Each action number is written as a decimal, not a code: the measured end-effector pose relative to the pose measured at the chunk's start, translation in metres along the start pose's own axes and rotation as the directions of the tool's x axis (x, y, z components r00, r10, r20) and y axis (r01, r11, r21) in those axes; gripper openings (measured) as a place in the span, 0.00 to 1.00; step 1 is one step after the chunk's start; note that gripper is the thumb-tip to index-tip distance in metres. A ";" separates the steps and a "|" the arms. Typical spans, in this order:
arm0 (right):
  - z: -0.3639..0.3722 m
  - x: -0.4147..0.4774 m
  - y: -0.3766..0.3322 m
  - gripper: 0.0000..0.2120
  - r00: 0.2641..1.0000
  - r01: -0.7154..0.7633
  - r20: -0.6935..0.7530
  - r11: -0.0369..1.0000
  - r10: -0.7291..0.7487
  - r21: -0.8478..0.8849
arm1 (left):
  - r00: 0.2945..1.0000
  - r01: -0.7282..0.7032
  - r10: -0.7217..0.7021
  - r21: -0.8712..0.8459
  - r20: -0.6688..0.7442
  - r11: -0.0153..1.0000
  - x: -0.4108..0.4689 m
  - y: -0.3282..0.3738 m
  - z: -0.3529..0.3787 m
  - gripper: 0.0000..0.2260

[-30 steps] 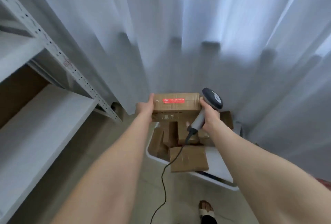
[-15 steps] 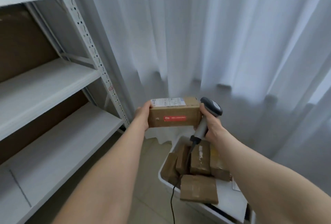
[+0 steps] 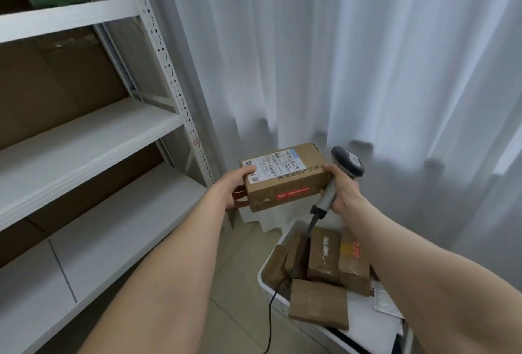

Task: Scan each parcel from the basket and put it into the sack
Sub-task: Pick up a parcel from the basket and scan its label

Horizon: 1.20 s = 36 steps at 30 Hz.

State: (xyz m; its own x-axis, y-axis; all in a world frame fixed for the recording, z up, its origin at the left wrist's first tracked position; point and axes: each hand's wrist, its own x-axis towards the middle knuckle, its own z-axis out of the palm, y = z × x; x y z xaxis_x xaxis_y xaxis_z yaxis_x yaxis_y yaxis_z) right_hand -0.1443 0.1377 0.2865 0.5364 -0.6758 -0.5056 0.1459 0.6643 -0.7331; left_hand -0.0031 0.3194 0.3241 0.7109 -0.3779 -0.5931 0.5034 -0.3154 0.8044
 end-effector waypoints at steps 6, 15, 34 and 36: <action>-0.001 -0.004 0.009 0.12 0.999 -0.039 -0.013 0.999 0.040 0.029 | 0.998 0.038 -0.034 -0.066 0.049 0.997 -0.008 -0.008 0.009 0.15; 0.002 -0.009 0.007 0.25 0.979 -0.141 0.129 0.981 0.158 -0.133 | 0.995 -0.089 0.088 -0.012 -0.048 0.996 0.003 0.018 -0.021 0.16; 0.051 -0.016 0.031 0.04 0.968 0.031 0.242 0.929 0.064 -0.368 | 0.993 -0.086 0.091 -0.073 0.069 0.994 0.023 -0.024 -0.019 0.29; 0.054 -0.022 0.029 0.04 0.957 0.033 0.277 0.916 0.086 -0.401 | 0.993 -0.081 0.087 -0.073 0.078 0.994 0.025 -0.031 -0.020 0.29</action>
State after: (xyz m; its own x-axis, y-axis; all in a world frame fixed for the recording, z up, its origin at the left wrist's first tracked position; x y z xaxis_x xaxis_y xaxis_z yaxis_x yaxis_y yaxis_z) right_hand -0.1070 0.1887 0.3006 0.7562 -0.5008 -0.4212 -0.1816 0.4578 -0.8703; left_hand 0.0091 0.3370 0.2849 0.7114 -0.4710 -0.5216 0.4783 -0.2194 0.8504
